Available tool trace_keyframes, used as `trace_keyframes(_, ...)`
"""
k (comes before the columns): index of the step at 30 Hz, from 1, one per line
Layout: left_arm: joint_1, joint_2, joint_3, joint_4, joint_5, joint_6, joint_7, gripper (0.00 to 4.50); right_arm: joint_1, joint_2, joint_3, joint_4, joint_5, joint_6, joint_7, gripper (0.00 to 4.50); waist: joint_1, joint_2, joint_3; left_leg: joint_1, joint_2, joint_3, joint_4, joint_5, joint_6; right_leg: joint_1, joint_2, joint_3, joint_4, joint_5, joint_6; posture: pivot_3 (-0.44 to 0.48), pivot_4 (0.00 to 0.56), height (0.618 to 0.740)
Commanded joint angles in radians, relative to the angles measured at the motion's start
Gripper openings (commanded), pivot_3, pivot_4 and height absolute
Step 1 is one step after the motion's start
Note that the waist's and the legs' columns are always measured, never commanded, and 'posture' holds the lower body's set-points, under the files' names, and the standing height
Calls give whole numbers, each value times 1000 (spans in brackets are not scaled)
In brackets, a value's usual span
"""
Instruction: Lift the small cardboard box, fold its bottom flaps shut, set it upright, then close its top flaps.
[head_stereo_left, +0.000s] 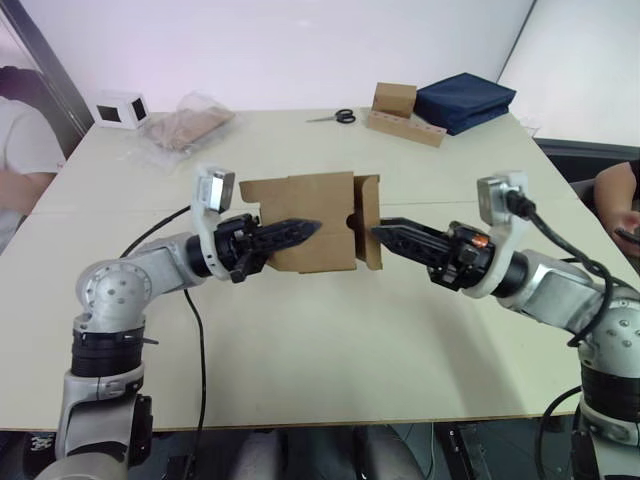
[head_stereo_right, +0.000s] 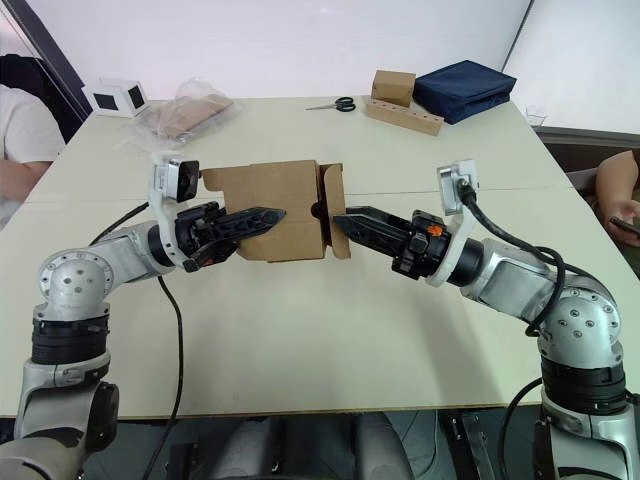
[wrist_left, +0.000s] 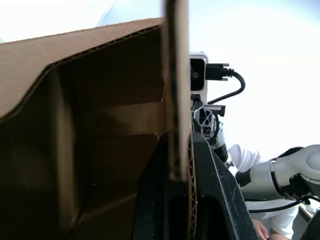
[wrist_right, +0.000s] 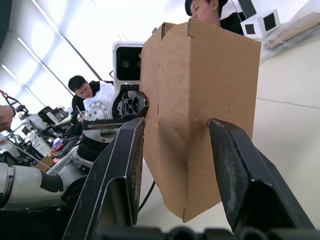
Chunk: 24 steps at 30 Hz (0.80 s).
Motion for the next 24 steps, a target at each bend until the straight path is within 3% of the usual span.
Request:
trace_keyframes(1,2,-4,22,-37,-31,-6,7,0,-14,11,-7,-16,-20,-26,1,1530,0,0,0,0,0,0,0,0,0,0,0,0,0,0,0,0,150,740)
trace_keyframes(3,2,-5,22,-37,-35,-5,11,0,-20,16,-4,-18,-35,-29,-5,1033,0,0,0,0,0,0,0,0,0,0,0,0,0,0,0,0,150,740)
trace_keyframes(24,4,-33,27,-58,-100,-3,103,0,-19,60,-7,-55,-45,-64,-109,1033,0,0,0,0,0,0,0,0,0,0,0,0,0,0,0,0,150,740)
